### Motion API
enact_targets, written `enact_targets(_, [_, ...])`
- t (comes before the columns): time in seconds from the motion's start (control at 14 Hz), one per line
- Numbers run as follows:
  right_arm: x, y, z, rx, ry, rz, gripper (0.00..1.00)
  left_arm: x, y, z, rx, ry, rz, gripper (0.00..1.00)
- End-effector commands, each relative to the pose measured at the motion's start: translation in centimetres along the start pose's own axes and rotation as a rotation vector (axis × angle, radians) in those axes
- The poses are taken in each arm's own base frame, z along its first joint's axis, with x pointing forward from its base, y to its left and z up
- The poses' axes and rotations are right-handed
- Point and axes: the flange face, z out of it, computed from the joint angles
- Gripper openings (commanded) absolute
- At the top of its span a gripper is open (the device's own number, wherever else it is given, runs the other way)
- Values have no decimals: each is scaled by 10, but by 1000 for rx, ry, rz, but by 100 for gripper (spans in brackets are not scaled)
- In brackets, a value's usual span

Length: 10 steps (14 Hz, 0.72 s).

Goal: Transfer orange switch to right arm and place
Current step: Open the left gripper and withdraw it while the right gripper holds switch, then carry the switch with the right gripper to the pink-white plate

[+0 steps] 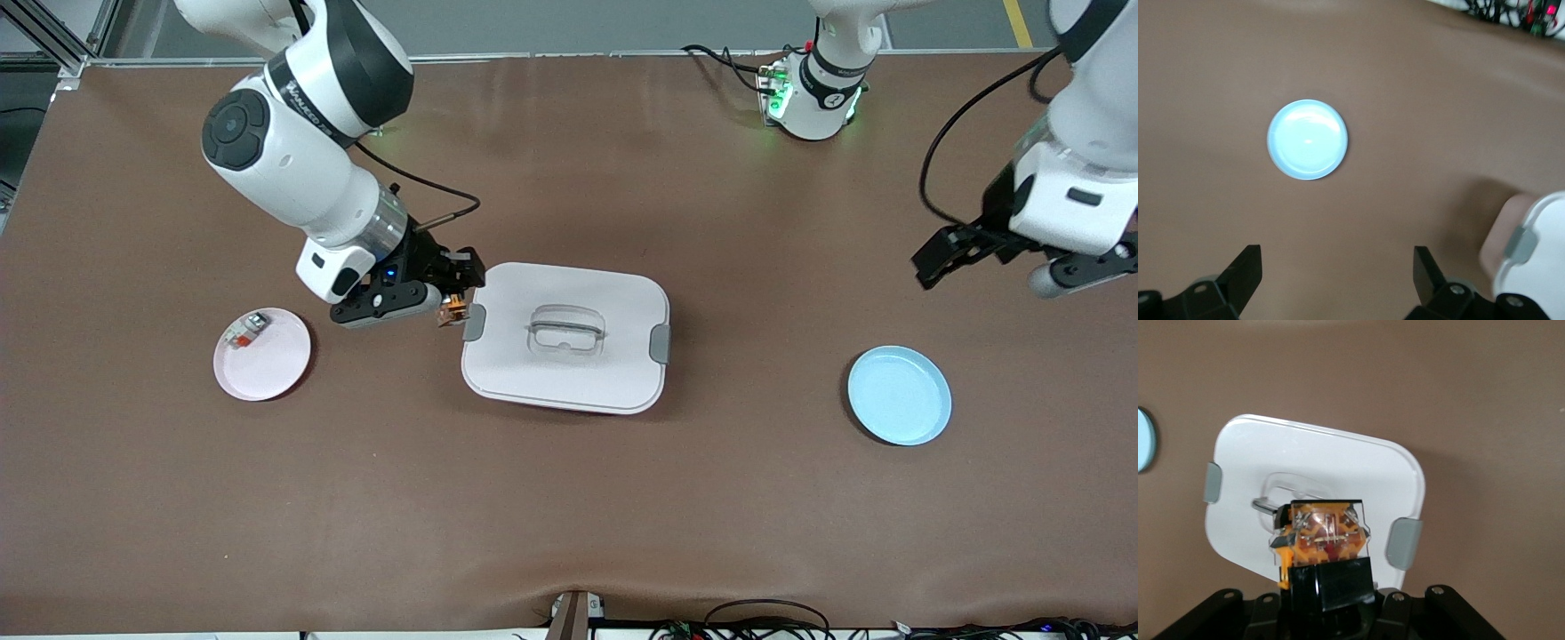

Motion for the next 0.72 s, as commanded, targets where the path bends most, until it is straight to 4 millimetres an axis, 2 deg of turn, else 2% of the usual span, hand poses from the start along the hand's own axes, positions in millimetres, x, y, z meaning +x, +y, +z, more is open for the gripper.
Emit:
enact_targets(0.0, [-16,16,-12,-60,2,-77,0,-11,-34,-18,-36,-49,72,100])
enact_targets(0.21, [-19,30,-16,-101,7,-147,0,-17,-56,-27,-34,-72,134,100])
enact_targets(0.43, [-26,56,-21,-175,-1,-272,0,-21,-61,-28,-31,-92,172,100])
enact_targets(0.64, [-37,81,-29,-239,-16,-399,0,-21,-78,-32,-64,-99,197,100])
